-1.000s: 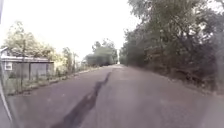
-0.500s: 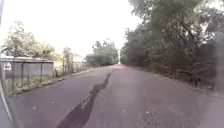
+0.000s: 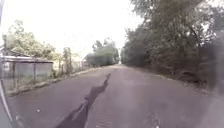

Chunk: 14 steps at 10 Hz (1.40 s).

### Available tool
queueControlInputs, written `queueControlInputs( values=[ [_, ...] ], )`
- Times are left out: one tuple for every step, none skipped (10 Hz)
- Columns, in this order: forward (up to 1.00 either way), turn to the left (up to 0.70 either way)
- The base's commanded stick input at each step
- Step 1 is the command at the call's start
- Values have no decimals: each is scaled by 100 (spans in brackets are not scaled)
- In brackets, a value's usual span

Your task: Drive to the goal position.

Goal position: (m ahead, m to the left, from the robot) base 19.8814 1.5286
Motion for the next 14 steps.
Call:
queueControlInputs(
  values=[
    [70,0],
    [70,0],
    [70,0],
    [70,0],
    [70,0],
    [70,0],
    [70,0],
    [70,0],
    [70,0],
    [70,0],
    [70,-6],
    [70,-23],
    [70,-28],
    [70,-10]
  ],
)
